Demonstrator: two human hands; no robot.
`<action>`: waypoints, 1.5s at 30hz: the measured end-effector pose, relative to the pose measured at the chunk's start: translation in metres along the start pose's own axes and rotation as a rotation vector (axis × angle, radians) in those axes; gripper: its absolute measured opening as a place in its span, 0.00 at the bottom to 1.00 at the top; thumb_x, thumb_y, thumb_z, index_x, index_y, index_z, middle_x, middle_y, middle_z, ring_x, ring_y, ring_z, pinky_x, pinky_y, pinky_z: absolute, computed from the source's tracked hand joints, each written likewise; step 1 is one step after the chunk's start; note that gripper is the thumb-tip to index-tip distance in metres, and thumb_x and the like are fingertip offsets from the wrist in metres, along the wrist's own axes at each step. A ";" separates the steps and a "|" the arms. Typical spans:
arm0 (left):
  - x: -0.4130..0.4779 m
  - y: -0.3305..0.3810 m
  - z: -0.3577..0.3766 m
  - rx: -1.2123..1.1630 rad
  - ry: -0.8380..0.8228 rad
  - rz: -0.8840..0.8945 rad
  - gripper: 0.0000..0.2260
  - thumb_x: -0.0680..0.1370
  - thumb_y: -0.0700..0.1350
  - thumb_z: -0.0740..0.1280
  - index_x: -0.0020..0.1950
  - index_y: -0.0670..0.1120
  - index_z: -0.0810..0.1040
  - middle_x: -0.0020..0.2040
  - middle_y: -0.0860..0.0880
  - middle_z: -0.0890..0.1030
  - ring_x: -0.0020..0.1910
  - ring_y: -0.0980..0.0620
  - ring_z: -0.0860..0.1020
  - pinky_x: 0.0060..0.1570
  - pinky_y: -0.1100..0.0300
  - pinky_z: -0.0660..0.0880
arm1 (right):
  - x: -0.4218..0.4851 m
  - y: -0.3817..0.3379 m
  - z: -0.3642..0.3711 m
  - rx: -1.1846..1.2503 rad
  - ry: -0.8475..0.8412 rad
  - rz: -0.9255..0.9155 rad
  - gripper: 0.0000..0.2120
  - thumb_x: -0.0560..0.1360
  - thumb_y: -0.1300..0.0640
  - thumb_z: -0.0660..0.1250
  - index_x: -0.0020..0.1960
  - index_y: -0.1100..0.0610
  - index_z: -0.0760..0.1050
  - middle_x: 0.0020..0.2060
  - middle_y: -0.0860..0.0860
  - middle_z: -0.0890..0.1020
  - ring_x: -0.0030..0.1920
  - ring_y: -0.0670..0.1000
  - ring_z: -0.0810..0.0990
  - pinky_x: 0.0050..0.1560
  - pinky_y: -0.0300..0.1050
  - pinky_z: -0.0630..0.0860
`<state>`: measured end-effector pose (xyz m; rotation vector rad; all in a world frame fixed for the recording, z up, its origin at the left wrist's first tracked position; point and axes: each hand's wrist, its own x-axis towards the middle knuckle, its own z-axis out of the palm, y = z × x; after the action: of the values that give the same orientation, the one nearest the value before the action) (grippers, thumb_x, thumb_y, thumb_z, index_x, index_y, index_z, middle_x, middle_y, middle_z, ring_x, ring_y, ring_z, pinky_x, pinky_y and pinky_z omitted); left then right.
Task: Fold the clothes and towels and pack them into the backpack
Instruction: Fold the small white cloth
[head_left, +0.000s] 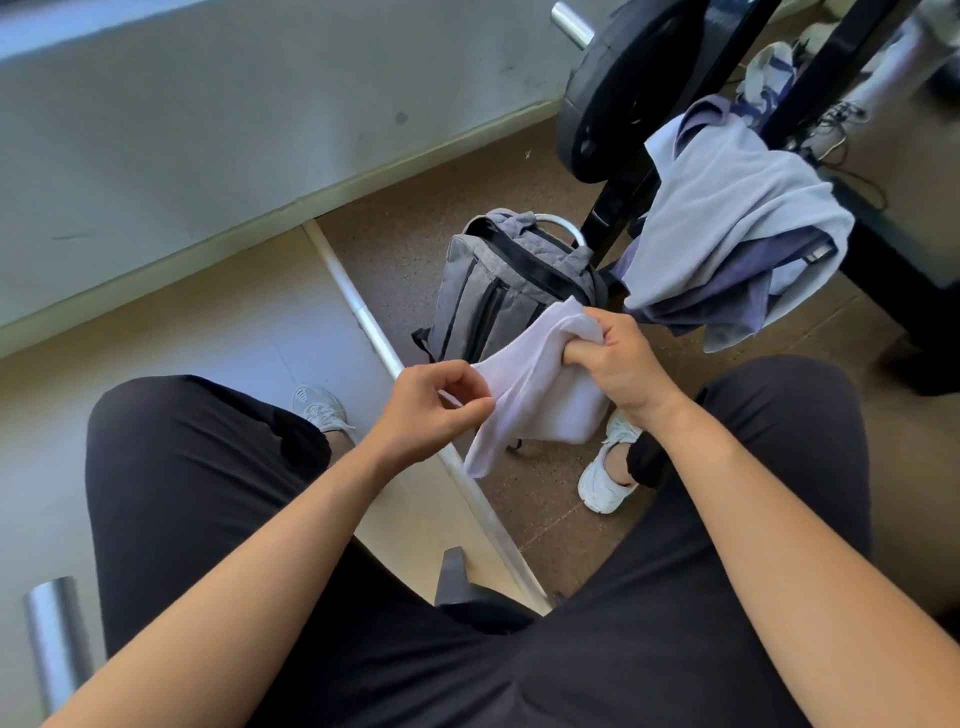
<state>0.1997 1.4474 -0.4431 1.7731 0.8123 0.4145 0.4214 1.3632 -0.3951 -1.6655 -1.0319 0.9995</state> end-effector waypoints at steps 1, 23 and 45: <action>-0.001 -0.001 0.008 0.022 -0.001 0.000 0.02 0.75 0.44 0.75 0.47 0.49 0.84 0.42 0.54 0.84 0.38 0.57 0.82 0.37 0.60 0.78 | 0.000 0.001 0.001 0.019 0.002 -0.001 0.06 0.72 0.70 0.65 0.38 0.64 0.75 0.32 0.48 0.77 0.35 0.43 0.72 0.36 0.35 0.70; 0.027 -0.031 0.019 -0.020 -0.105 -0.250 0.09 0.66 0.43 0.67 0.42 0.46 0.85 0.38 0.50 0.85 0.35 0.54 0.78 0.36 0.59 0.74 | -0.013 0.001 -0.011 0.158 -0.066 0.037 0.06 0.73 0.71 0.63 0.46 0.66 0.79 0.39 0.56 0.81 0.43 0.50 0.79 0.44 0.45 0.76; 0.024 -0.083 -0.005 0.332 -0.234 -0.673 0.07 0.70 0.46 0.79 0.43 0.48 0.83 0.45 0.48 0.84 0.41 0.49 0.80 0.42 0.53 0.79 | -0.012 0.006 -0.028 -0.076 -0.085 0.033 0.04 0.70 0.69 0.64 0.37 0.67 0.75 0.32 0.53 0.76 0.35 0.44 0.73 0.37 0.35 0.70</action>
<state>0.1872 1.4818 -0.5210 1.6742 1.2881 -0.3840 0.4451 1.3427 -0.3914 -1.7188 -1.1136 1.0729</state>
